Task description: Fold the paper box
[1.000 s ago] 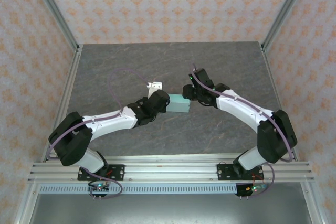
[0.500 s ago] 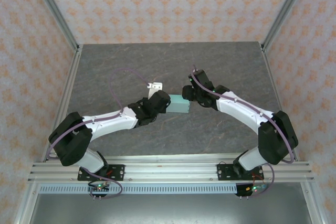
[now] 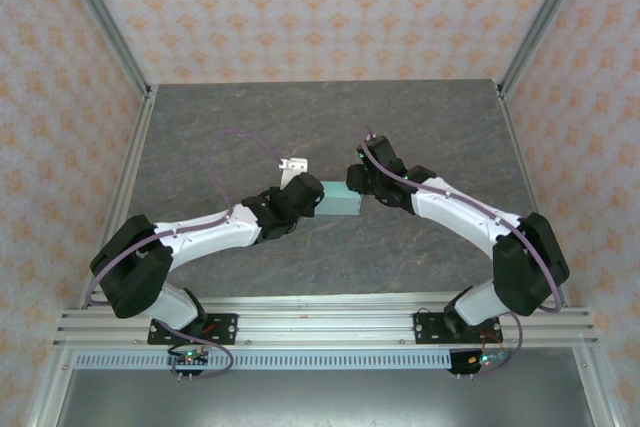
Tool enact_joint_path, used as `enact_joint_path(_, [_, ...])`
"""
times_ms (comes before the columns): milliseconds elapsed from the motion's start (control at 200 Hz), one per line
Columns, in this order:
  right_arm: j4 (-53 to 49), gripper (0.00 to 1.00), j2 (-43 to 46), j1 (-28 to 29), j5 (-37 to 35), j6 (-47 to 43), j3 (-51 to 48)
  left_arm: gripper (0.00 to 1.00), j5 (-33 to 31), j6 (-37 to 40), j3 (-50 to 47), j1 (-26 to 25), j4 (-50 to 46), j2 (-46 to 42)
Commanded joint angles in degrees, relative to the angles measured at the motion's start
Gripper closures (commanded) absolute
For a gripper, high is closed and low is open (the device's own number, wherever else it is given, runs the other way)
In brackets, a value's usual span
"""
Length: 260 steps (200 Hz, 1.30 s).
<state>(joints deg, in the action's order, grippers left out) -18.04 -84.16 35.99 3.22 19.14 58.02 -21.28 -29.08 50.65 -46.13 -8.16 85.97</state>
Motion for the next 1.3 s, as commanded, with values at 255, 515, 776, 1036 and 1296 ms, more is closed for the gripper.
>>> enact_joint_path(255, [-0.5,0.59,0.9,1.6,-2.3,1.0,-4.3,0.76,1.6,-0.9,0.2,-0.5,-4.4,-0.6])
enact_joint_path(515, [-0.3,0.59,0.8,1.8,-2.6,1.1,-4.2,0.69,2.7,-0.7,0.3,-0.5,-4.6,-2.4])
enact_joint_path(776, [-0.2,0.60,0.8,1.8,-2.7,1.2,-4.1,0.62,3.5,-0.9,-0.1,-0.5,-4.7,-3.8])
enact_joint_path(1036, [-0.3,0.60,0.8,2.0,-2.9,1.3,-4.1,0.57,5.3,-0.8,-0.8,-0.4,-4.8,-5.8])
enact_joint_path(1296, [-0.1,0.60,0.7,2.2,-3.0,1.4,-4.4,0.49,6.7,-0.9,-1.3,-0.5,-6.1,-9.0])
